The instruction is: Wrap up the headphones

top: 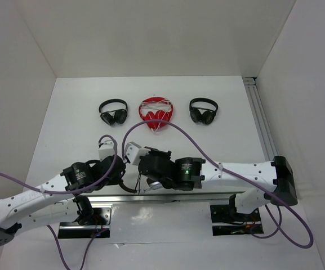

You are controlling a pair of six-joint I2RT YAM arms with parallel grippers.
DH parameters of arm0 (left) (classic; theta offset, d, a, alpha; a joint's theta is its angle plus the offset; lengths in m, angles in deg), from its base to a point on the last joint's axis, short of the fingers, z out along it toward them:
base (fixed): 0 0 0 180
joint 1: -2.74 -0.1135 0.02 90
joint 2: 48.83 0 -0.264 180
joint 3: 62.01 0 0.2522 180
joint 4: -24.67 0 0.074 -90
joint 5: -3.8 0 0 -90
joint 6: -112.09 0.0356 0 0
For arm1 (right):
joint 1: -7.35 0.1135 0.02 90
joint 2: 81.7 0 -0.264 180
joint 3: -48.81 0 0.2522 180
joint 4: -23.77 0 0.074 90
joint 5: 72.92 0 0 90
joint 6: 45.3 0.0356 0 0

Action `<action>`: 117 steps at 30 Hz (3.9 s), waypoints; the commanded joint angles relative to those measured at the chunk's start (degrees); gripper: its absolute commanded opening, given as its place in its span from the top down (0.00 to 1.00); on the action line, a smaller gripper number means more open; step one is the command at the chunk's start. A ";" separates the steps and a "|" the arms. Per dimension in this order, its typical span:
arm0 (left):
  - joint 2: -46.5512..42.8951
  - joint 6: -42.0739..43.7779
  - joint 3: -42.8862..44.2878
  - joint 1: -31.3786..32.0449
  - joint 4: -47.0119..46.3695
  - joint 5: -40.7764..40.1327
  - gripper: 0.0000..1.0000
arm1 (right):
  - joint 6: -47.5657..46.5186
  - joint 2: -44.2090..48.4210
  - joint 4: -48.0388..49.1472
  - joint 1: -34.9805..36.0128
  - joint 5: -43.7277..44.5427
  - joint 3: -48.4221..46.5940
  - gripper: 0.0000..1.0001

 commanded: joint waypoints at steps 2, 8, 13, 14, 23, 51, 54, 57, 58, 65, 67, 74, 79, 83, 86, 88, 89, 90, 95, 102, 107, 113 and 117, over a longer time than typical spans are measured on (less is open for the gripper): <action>-3.16 0.32 1.61 0.34 -0.25 3.31 1.00 | -2.00 1.67 2.81 -3.95 -6.89 -2.51 1.00; -6.24 3.92 6.53 0.34 1.94 6.12 1.00 | -3.48 3.51 7.62 -7.03 -13.14 0.74 0.99; -6.24 5.68 9.43 0.34 3.53 7.44 1.00 | -3.94 3.52 8.18 -11.76 -17.79 0.83 0.98; -6.24 6.20 9.44 0.34 4.05 7.44 1.00 | -3.93 3.52 8.17 -12.56 -19.29 0.83 0.97; -3.35 11.04 13.48 0.34 3.44 6.92 1.00 | -2.26 2.90 7.56 -15.82 -25.53 0.40 0.87; 3.86 17.28 25.61 -5.72 4.67 4.01 1.00 | 3.45 8.53 11.51 -32.60 -29.93 7.77 0.25; 3.86 18.42 25.09 -7.21 4.67 4.01 1.00 | 5.03 9.05 12.03 -36.20 -29.41 7.77 0.06; 3.86 19.04 24.56 -8.71 4.67 4.63 1.00 | 7.67 9.05 10.63 -38.76 -26.95 7.77 0.00; 3.86 19.04 24.56 -9.32 4.15 5.33 1.00 | 8.19 9.05 10.63 -39.28 -25.38 7.25 0.00; 4.39 20.27 23.42 -11.79 0.82 7.79 1.00 | 15.48 7.13 8.26 -42.10 -19.14 6.01 0.00; 4.39 20.27 22.80 -12.32 0.28 8.49 1.00 | 18.82 6.51 6.16 -43.94 -15.36 4.88 0.00; 7.11 23.08 17.54 -12.32 -8.83 9.64 1.00 | 29.64 10.45 -2.63 -48.51 -12.79 -2.15 0.00; 11.06 24.22 14.45 -12.32 -16.67 11.31 1.00 | 31.66 18.10 -3.87 -49.13 -23.68 -4.62 0.00; 18.08 24.23 14.45 -9.69 -22.30 11.31 1.00 | 32.90 19.43 -6.41 -49.13 -28.61 -7.08 0.00; 25.03 24.75 16.38 -9.15 -25.64 12.09 1.00 | 33.69 19.95 -8.26 -49.13 -30.02 -8.22 0.00; 30.12 25.28 18.31 -9.15 -27.13 13.67 1.00 | 34.39 21.00 -8.88 -49.13 -29.24 -8.22 0.00; 31.71 25.28 19.01 -9.15 -28.62 14.29 1.00 | 34.39 22.40 -8.88 -49.13 -29.23 -8.22 0.00; 33.12 25.28 20.33 -9.15 -29.33 14.30 1.00 | 34.91 23.20 -9.58 -49.13 -28.19 -7.70 0.00; 44.10 23.88 25.69 -8.10 -30.66 15.79 1.00 | 37.73 26.63 -13.45 -49.13 -22.56 -8.22 0.00; 57.02 18.34 38.60 -6.78 -29.51 13.51 1.00 | 36.59 28.21 -16.26 -49.66 -23.60 -9.80 0.00; 68.69 17.28 49.33 -6.78 -28.90 13.41 1.00 | 35.97 29.44 -17.41 -49.66 -24.74 -8.58 0.00; 78.38 15.54 59.96 -6.78 -26.45 15.88 1.00 | 34.92 31.11 -17.94 -49.66 -25.28 -6.65 0.00; 80.59 13.60 61.56 -6.78 -24.59 15.35 0.85 | 34.39 31.82 -18.46 -49.66 -25.28 -6.03 0.00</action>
